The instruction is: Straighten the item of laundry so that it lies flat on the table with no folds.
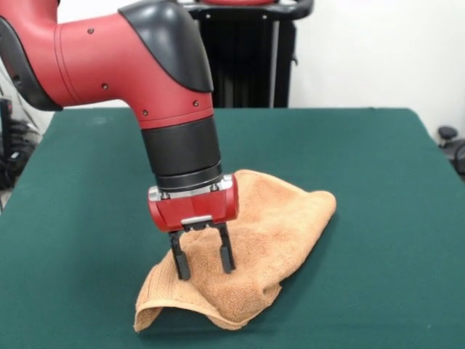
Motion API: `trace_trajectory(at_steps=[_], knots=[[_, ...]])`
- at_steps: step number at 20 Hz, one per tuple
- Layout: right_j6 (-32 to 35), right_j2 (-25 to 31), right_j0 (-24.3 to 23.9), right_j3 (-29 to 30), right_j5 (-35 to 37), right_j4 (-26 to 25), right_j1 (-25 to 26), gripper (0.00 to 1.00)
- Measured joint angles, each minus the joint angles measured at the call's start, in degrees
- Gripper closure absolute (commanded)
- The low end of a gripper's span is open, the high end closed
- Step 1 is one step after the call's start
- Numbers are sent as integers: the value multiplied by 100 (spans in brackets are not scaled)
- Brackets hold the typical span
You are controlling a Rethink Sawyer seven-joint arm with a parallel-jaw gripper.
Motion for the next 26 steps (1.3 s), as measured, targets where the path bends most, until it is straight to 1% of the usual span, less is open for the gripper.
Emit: trace_trajectory(at_steps=[5,10,14,20,26], knots=[[0,2,-34,-1,0,13,52,0],[0,50,-171,-2,-2,81,230,0],[0,66,-248,-2,-1,132,273,0],[0,-93,-89,-58,-2,130,213,0],[0,-261,184,-449,-1,129,424,0]])
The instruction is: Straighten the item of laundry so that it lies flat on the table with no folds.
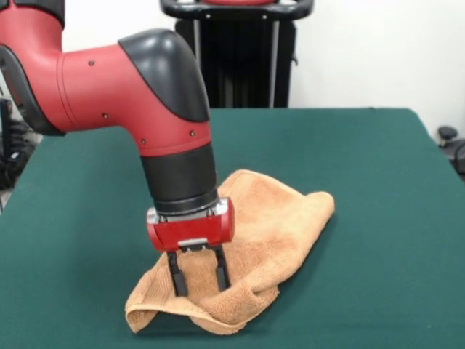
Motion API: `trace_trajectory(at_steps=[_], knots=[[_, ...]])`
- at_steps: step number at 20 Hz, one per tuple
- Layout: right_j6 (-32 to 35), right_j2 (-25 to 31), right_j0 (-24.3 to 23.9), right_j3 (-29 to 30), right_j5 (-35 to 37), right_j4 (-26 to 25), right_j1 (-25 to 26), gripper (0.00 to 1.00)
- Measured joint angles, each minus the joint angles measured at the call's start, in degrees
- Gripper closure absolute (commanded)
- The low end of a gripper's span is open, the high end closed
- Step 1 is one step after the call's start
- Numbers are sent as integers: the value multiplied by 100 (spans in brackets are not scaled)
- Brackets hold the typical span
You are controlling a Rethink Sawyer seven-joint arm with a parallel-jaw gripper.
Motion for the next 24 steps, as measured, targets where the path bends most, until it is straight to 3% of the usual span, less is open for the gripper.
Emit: trace_trajectory(at_steps=[13,14,24], knots=[[0,-112,248,-439,5,1,142,0],[0,-132,269,-517,1,-1,169,100],[0,-234,329,-638,0,12,192,100]])
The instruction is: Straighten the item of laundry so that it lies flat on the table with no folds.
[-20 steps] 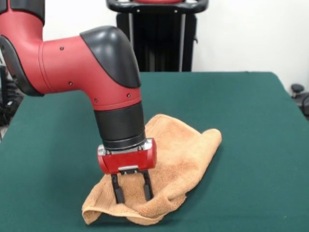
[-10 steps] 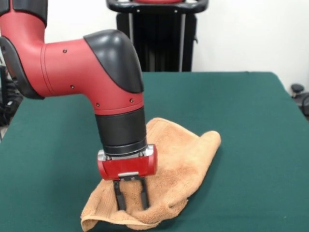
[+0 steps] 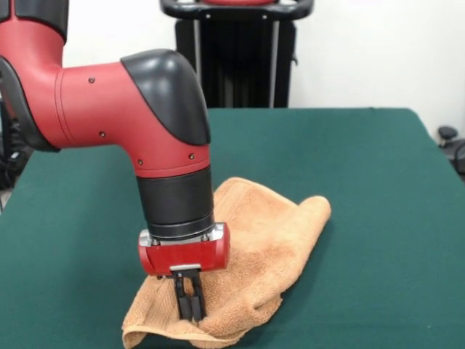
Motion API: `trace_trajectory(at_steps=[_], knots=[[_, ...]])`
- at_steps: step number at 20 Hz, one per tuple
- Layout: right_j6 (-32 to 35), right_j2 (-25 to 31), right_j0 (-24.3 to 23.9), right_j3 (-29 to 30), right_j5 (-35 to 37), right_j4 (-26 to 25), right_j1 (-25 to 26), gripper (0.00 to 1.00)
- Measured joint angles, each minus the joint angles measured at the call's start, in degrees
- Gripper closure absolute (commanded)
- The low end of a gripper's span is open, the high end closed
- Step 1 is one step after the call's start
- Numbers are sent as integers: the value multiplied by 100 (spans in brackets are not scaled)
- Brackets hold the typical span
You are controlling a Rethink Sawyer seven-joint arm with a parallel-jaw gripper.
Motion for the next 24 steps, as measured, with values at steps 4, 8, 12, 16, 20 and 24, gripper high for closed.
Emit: trace_trajectory(at_steps=[4,8,12,16,20,24], knots=[[0,-83,70,22,2,-2,-61,100],[0,-140,85,82,1,2,-130,100],[0,-185,65,183,7,51,-215,100],[0,-220,1,442,98,125,-452,100],[0,-227,-109,736,266,195,-762,100],[0,-234,-201,892,387,241,-953,100]])
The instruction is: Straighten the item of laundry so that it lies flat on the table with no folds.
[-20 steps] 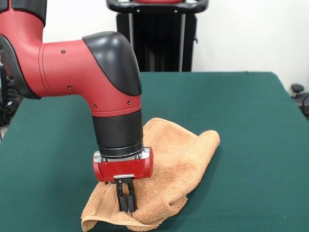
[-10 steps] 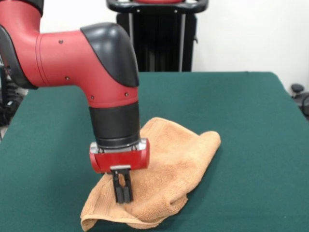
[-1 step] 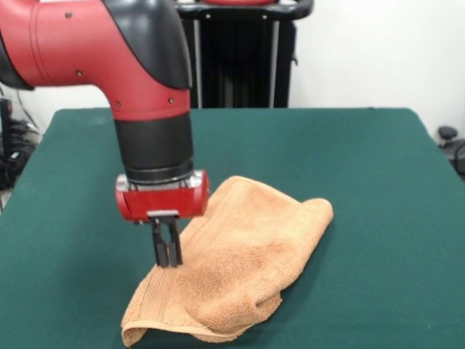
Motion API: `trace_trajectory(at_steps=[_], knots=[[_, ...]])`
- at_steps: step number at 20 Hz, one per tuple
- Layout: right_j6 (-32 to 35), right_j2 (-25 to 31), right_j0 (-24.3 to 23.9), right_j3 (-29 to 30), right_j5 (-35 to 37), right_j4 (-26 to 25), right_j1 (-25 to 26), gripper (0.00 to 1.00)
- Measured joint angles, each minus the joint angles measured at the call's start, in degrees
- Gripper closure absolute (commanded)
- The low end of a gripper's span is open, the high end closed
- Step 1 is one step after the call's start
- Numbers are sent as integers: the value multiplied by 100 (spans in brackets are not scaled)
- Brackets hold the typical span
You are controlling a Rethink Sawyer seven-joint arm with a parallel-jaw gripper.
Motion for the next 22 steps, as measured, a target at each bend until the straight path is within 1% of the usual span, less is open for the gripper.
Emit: trace_trajectory(at_steps=[5,12,13,22], knots=[[0,0,-86,126,124,56,-150,100],[0,-26,-135,183,150,52,-212,100],[0,-27,-135,196,150,43,-218,0],[0,-27,-251,210,148,59,-149,0]])
